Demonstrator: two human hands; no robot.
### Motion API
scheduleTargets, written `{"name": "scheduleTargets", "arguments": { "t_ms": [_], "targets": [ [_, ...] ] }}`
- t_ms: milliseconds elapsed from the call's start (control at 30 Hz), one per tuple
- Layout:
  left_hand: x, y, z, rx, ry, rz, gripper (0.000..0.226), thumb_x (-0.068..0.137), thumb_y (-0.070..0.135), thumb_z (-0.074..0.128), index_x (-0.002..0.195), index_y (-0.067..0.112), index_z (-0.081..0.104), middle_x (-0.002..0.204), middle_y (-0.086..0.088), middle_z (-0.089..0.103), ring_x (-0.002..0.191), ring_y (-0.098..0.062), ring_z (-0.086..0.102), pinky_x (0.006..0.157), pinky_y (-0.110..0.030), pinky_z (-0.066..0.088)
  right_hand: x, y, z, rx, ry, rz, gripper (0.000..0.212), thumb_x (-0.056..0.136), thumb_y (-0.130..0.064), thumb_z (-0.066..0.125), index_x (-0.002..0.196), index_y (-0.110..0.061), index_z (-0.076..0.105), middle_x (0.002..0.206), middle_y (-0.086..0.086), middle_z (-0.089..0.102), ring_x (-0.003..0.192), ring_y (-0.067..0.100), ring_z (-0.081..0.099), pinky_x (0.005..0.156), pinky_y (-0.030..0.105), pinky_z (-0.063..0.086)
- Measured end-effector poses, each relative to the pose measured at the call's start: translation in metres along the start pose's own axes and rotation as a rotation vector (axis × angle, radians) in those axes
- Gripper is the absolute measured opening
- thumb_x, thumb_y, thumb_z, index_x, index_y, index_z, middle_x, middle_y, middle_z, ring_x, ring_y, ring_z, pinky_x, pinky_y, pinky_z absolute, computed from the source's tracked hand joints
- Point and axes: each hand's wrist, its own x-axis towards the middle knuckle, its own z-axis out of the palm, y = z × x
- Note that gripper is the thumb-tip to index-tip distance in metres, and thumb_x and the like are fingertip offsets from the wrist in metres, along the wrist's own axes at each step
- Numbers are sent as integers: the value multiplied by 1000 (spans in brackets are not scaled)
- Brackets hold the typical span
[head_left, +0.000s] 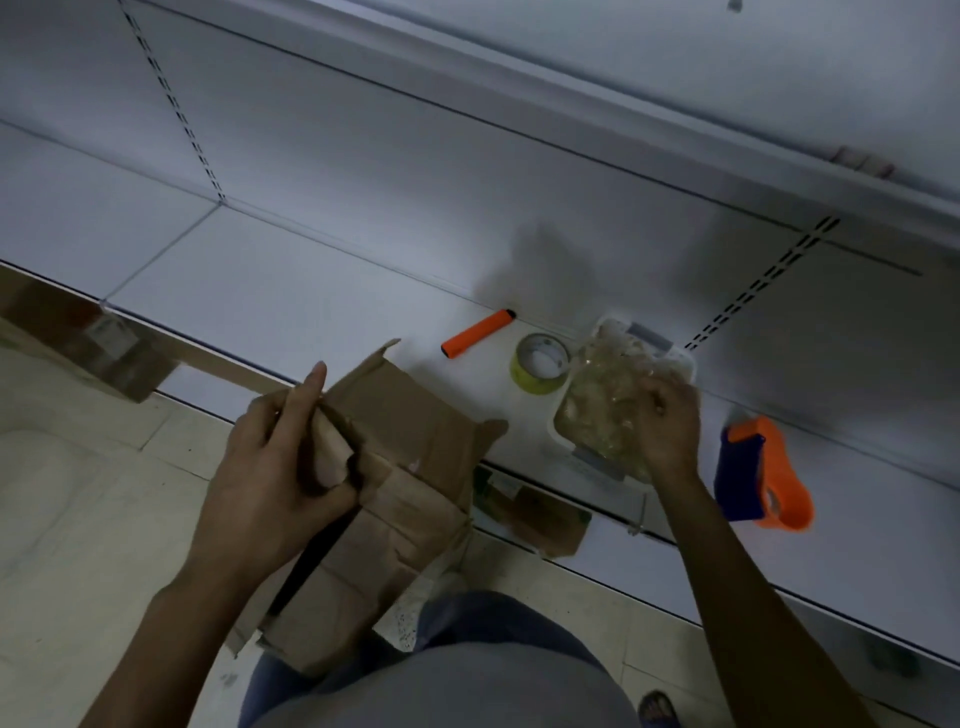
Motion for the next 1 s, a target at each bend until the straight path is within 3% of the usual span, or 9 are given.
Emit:
{"name": "scheduleTargets", "arguments": {
  "t_ms": [67,133,200,267,367,467,600,833,1000],
  "targets": [
    [3,-5,-2,6,31,-24,111,64,27,84,150,34,16,128,-11,42,113,-29,42,79,-39,45,-15,-13,-5,138,73,4,33,96,-6,52,129,-3,51,138,8,39,119,15,48,100,25,42],
    [6,-10,-6,9,62,-56,109,64,27,84,151,32,18,127,-10,42,112,-28,42,77,-40,46,-40,-35,-3,299,97,30,40,97,-7,51,136,-6,43,129,-7,46,113,6,54,92,16,46],
    [7,-15,-12,10,91,-96,105,66,27,82,151,29,20,127,-10,42,112,-28,41,75,-40,46,-72,-62,5,270,45,-86,37,96,-11,54,132,-5,47,122,0,55,114,18,56,91,24,48],
    [6,-22,-20,5,121,-131,102,66,27,82,150,26,24,127,-12,42,113,-29,41,75,-40,46,-109,-95,20,148,-183,-232,39,94,-24,57,129,-11,50,124,1,55,114,13,53,94,27,44],
    [-3,-38,-39,-8,162,-182,96,63,28,81,146,21,32,126,-12,43,114,-28,42,74,-38,46,-169,-163,52,119,-570,-448,67,84,-55,59,140,-23,40,129,-11,48,113,-9,43,95,22,42],
    [-22,-62,-69,-15,262,-252,86,64,27,79,140,17,39,121,-10,45,109,-29,47,70,-34,44,-210,-217,101,-258,-573,-829,96,72,-73,56,145,-17,29,146,4,39,133,19,36,106,42,33],
    [-54,-100,-144,37,483,-396,75,64,33,77,131,20,44,117,-6,47,100,-26,52,63,-31,41,-245,-298,152,-308,-507,-919,107,59,-74,64,142,-19,25,145,8,38,133,27,36,101,54,33],
    [-100,-145,-291,197,811,-382,69,59,46,66,121,27,46,114,4,49,96,-11,46,66,-25,37,-312,-464,204,-92,-595,-1162,99,71,-30,76,146,-24,12,154,3,17,143,24,14,112,50,24],
    [-101,-167,-379,311,941,-211,65,61,47,67,118,27,46,112,7,48,93,-3,39,69,-10,34,-345,-581,206,134,-467,-1154,67,83,-45,51,142,-25,26,148,-2,31,138,18,25,118,51,3]
  ]
}}
